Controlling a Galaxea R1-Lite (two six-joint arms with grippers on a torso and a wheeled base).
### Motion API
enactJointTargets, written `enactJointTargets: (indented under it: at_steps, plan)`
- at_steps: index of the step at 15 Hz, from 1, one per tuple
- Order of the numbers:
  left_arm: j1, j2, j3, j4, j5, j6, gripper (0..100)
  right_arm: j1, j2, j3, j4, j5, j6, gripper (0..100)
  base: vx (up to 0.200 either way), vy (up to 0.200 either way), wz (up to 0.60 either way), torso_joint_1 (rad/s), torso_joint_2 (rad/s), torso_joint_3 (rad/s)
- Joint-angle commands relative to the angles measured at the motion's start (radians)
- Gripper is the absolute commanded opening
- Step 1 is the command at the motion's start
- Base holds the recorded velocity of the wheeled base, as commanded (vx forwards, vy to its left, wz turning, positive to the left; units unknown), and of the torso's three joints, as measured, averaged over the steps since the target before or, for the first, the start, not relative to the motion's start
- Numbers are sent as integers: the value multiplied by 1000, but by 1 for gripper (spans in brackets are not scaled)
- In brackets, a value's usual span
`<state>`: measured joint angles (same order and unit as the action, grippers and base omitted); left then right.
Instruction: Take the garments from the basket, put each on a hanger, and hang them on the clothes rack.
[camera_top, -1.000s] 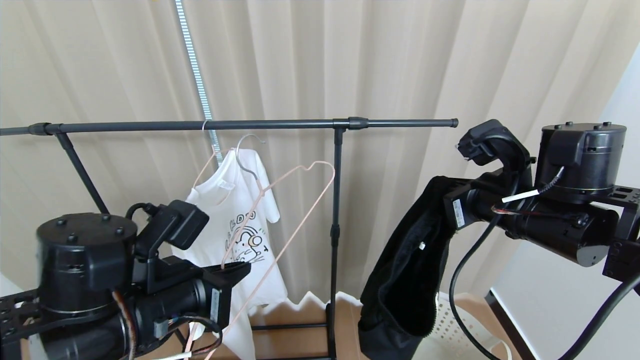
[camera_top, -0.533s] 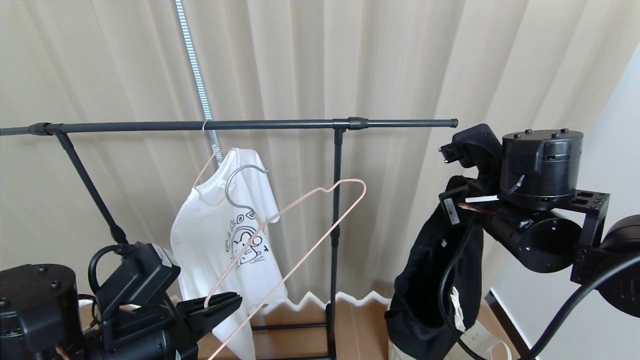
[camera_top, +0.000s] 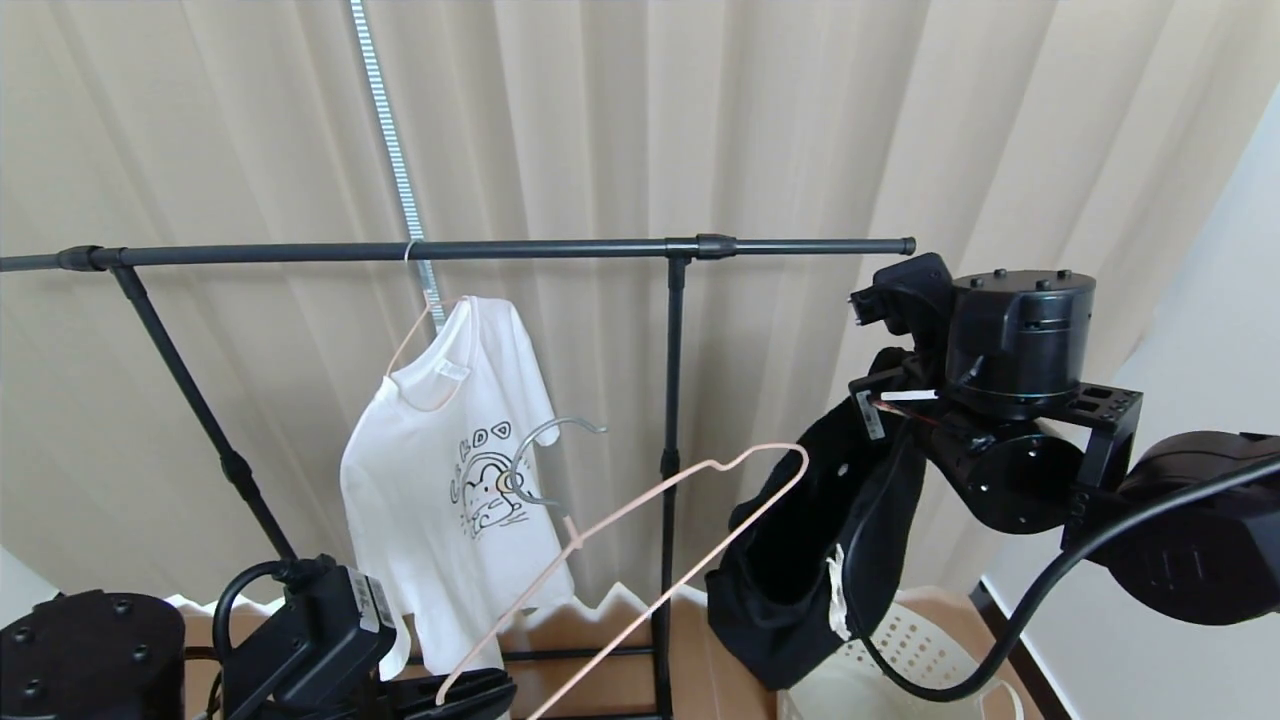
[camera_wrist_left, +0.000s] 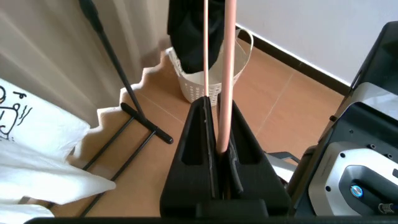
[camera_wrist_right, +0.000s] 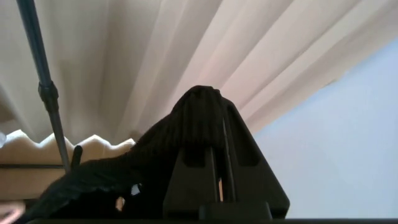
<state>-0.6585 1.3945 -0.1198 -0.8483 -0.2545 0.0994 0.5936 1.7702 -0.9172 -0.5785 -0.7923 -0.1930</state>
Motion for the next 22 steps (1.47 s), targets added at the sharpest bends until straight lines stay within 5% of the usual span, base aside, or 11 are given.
enactJointTargets:
  at_steps: [1,5,9,22]
  plan:
    - [-23,8,0,0,0,-3,0,23,37,0,-26,-8,-2,0,0,0,0,0,0,0]
    - [-43,51,-6,-2,0,-6,0,83,41,12,-27,-24,-2,0,0,0,0,0,0,0]
    - [-39,117,-4,-114,4,-6,0,152,38,32,-23,-51,-2,0,0,0,0,0,0,0]
    - [23,159,-34,-127,29,-6,0,198,35,40,-24,-76,-2,0,0,0,0,0,0,0]
